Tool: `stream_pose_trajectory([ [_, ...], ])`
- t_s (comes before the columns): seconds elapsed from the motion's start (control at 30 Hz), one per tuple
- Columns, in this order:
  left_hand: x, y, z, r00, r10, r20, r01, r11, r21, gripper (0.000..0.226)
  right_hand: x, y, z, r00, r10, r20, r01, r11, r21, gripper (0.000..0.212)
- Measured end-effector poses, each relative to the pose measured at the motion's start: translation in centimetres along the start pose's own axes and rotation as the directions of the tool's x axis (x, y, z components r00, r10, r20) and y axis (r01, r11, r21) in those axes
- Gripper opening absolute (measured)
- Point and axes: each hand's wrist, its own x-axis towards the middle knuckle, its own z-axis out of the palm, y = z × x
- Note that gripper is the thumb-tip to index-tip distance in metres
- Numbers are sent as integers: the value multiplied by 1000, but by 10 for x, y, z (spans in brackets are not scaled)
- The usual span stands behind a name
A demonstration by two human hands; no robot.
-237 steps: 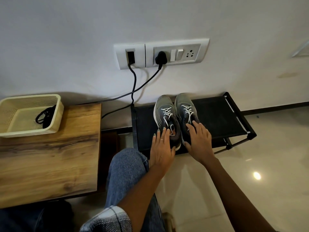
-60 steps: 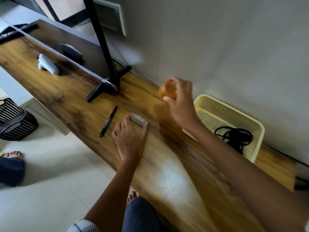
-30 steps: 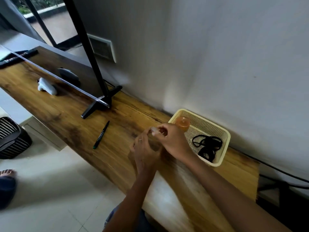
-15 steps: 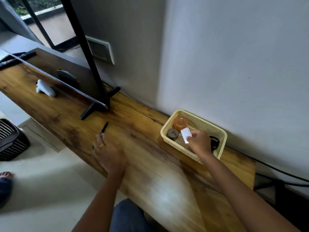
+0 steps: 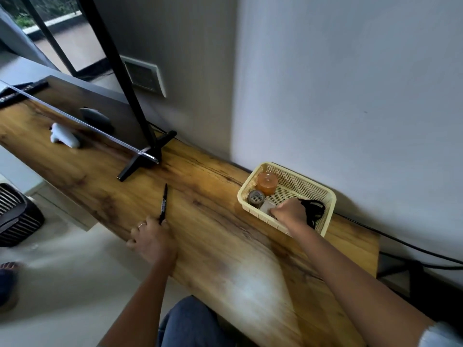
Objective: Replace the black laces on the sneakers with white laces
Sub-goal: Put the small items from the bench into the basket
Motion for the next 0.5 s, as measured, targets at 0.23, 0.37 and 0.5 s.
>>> stream_pose_trajectory([
  [0.23, -44, 40, -8, 978, -172, 117, 204, 901, -383, 24, -26, -12, -13, 947, -283, -153, 302, 946, 118, 13],
  [0.37, -82, 66, -9, 989, -33, 142, 109, 818, -565, 20, -43, -19, -15, 936, -351, 8, 331, 889, 315, 10],
  [0.5, -113, 90, -9, 978, 168, 125, -53, 775, -630, 16, -56, -26, -14, 931, -352, 96, 261, 826, 500, 17],
])
